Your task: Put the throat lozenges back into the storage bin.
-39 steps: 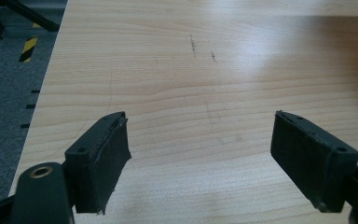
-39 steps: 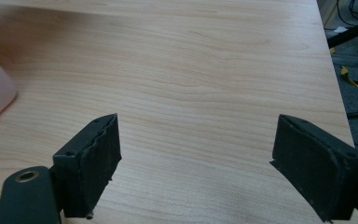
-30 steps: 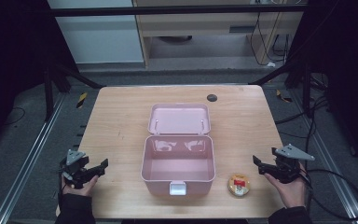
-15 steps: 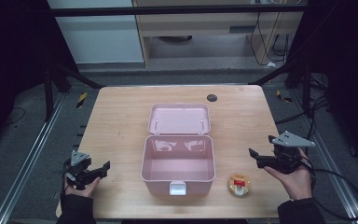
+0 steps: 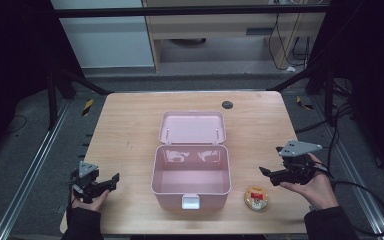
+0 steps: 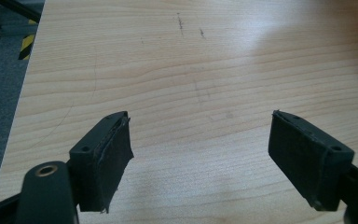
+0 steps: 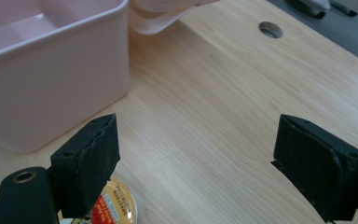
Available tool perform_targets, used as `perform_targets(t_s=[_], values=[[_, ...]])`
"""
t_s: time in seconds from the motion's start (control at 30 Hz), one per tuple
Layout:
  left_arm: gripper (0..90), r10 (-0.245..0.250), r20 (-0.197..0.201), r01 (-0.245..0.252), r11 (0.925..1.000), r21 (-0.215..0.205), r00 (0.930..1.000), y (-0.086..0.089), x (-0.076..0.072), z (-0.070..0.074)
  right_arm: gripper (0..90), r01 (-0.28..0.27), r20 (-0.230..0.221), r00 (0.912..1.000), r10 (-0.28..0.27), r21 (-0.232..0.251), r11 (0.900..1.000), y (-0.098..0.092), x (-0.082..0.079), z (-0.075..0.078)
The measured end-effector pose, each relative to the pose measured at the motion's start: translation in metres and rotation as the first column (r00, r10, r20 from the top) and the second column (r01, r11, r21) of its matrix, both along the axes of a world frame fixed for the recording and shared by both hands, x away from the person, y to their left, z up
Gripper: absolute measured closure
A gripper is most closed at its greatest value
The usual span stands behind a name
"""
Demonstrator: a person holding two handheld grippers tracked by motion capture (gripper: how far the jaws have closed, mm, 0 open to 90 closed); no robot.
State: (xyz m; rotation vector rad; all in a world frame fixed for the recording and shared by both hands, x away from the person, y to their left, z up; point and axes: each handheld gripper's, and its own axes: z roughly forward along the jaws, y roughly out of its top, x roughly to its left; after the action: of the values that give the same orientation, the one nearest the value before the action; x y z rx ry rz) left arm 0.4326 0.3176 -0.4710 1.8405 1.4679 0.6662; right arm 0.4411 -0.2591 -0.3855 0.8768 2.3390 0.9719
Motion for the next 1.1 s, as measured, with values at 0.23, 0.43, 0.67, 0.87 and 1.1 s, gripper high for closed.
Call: perform_targets(t_s=[0.23,0.43,0.67,0.87,1.1], values=[[20.1,0.003,0.003,-0.003,1.0000,0.004,1.0000,0.000,0.000,0.000,14.4,-0.125,-0.075,0.9900,0.119,-0.076,0.989,0.010,-0.003,-0.004],[20.1,0.005,0.001,-0.005,1.0000,0.006,1.0000,0.000,0.001,0.000,13.7,-0.194,-0.140,0.9745,0.175,-0.137,0.971,0.017,-0.004,-0.010],[20.1,-0.001,-0.001,0.001,0.9999,0.010,1.0000,0.000,0.001,-0.001,11.9,-0.280,-0.208,0.9487,0.238,-0.206,0.938,0.024,-0.007,-0.018],[20.1,-0.001,0.001,0.001,0.9999,0.011,1.0000,0.000,0.001,-0.001,11.9,-0.329,-0.247,0.9314,0.268,-0.256,0.909,0.028,-0.009,-0.025],[20.1,-0.007,-0.004,0.007,0.9999,0.014,1.0000,-0.001,0.002,-0.002,11.4,-0.371,-0.286,0.9126,0.292,-0.283,0.884,0.032,-0.011,-0.032]])
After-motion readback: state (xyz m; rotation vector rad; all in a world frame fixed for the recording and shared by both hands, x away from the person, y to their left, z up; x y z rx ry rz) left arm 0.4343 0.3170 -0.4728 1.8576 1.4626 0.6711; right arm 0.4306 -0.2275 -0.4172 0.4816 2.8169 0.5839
